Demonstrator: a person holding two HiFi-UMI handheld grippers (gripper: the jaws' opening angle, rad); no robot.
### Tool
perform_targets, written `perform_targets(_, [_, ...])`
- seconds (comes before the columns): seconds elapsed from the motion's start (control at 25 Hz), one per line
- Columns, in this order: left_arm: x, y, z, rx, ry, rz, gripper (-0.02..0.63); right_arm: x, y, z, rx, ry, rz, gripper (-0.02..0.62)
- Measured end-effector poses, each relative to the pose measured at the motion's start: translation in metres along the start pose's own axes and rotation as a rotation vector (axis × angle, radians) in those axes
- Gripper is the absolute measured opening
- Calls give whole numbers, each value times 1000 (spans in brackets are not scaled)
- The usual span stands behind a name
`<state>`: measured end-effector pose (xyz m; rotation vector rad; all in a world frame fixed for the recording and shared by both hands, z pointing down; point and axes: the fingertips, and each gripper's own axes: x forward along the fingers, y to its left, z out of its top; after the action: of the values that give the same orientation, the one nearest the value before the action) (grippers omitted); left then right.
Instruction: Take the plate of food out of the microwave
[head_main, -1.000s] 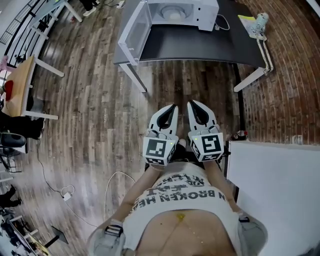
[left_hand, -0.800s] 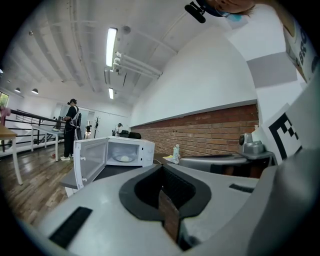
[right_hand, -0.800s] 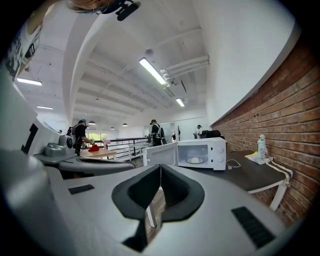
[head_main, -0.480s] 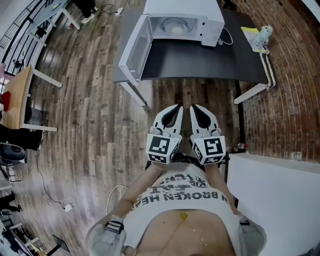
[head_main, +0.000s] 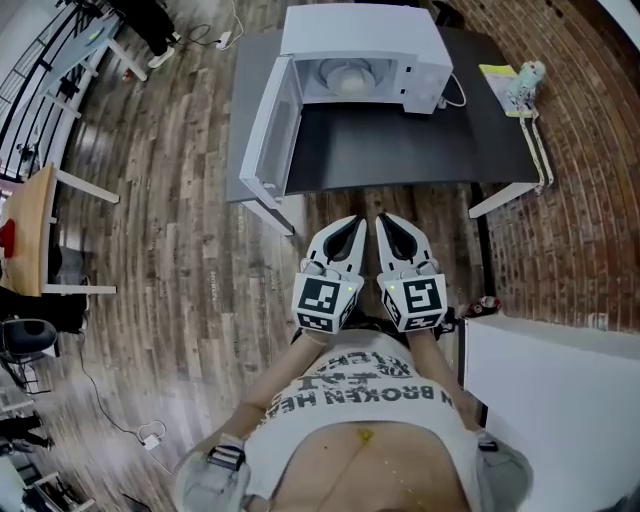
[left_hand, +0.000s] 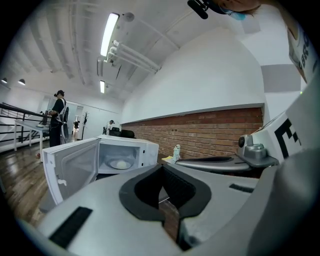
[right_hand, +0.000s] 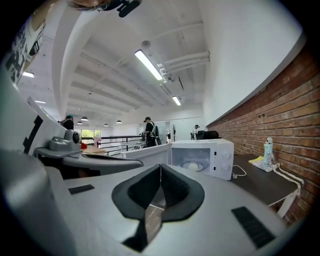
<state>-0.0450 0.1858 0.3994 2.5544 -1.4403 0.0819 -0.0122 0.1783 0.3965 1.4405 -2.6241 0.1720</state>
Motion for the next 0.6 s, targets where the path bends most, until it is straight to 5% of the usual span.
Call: perform_targets(0.6, [10, 60, -4, 1, 38, 20, 6, 54, 10, -4, 21, 38, -15, 9])
